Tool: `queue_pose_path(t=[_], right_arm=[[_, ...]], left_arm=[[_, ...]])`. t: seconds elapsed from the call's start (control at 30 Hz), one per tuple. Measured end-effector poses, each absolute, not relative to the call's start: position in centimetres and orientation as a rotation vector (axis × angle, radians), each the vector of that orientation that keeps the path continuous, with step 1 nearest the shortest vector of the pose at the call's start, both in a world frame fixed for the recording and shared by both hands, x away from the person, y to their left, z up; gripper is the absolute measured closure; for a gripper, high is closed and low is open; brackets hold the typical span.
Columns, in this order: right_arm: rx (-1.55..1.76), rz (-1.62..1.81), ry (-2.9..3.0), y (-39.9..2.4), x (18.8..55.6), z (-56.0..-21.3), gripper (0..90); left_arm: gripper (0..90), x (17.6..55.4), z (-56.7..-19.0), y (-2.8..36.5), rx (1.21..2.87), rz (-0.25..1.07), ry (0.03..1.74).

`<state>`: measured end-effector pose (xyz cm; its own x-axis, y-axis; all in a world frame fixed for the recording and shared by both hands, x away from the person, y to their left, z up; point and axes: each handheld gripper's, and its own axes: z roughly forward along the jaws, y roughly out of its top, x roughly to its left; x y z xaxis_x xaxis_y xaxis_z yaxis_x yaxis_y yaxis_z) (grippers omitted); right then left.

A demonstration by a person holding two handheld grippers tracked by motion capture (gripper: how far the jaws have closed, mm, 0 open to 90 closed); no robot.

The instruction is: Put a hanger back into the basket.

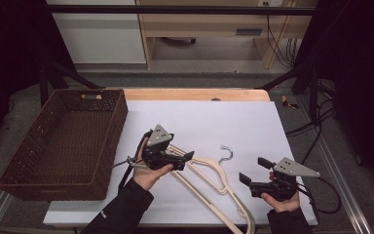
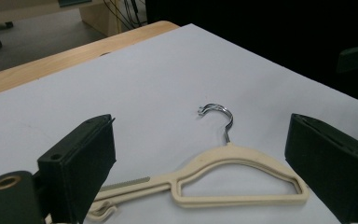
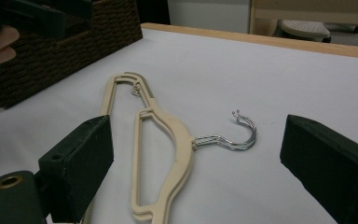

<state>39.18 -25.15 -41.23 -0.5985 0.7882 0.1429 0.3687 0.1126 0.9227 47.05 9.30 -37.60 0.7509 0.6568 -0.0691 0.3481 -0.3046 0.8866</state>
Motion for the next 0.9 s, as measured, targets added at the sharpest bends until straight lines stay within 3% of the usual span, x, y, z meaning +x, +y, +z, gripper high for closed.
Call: queue_pose_path(t=[0.6,0.9], right_arm=[[1.095,1.507,2.007,-25.2,39.1,-41.3,8.1],[1.094,1.514,2.0,-25.4,39.0,-41.1,8.1]], left_arm=[[16.0,48.6,-40.1,3.0,1.988,0.304,0.72],[26.1,49.3,-42.3,0.3,2.027,0.284,0.719]])
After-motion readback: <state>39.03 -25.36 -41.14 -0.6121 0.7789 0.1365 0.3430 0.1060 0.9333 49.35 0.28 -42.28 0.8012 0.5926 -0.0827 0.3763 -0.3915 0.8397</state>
